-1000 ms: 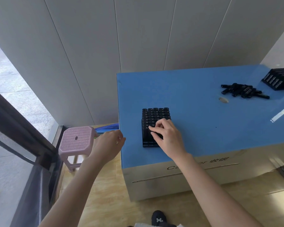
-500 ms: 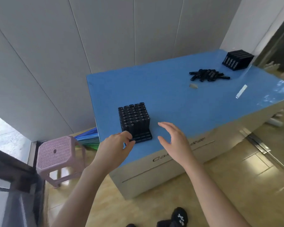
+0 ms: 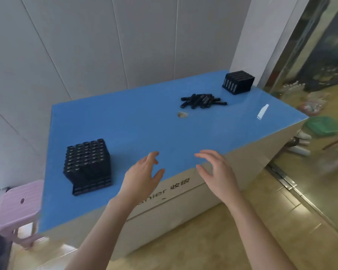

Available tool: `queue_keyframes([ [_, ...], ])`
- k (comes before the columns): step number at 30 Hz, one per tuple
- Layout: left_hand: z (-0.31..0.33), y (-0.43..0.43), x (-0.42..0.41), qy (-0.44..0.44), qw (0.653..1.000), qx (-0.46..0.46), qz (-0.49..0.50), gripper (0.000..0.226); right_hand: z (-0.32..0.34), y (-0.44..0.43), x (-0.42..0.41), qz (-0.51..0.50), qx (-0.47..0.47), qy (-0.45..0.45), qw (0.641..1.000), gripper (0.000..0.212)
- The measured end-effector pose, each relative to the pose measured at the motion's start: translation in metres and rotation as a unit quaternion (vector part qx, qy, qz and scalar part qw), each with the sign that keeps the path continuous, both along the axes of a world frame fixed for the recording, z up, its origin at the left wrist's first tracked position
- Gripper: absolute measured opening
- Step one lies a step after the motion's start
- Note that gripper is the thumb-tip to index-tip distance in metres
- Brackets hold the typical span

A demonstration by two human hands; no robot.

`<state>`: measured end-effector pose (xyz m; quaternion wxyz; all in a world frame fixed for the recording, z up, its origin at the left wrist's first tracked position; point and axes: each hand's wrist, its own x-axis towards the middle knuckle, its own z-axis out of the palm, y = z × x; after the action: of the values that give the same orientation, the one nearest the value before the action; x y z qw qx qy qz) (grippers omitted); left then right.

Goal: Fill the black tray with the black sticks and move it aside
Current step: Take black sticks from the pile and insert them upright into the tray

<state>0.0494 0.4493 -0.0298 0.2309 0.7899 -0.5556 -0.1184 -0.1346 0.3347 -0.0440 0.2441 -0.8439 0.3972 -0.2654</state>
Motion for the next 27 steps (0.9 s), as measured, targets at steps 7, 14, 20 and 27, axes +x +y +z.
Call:
queue_keyframes([
  [7,-0.007,-0.078,-0.070,-0.024,1.000,0.011,0.017,0.045,-0.002,-0.076,-0.064,0.030,-0.005,0.028,0.999,0.025],
  [14,-0.012,-0.144,-0.084,-0.050,0.998,0.024,0.034,0.045,-0.013,-0.145,-0.080,0.026,0.025,0.027,0.999,0.024],
  [20,-0.025,-0.215,-0.066,-0.052,0.996,0.036,0.056,0.043,-0.027,-0.213,-0.060,0.057,0.058,0.053,0.995,0.026],
  [27,-0.021,-0.307,-0.036,-0.039,0.995,0.030,0.090,0.039,-0.025,-0.315,-0.024,0.075,0.100,0.082,0.989,0.028],
])
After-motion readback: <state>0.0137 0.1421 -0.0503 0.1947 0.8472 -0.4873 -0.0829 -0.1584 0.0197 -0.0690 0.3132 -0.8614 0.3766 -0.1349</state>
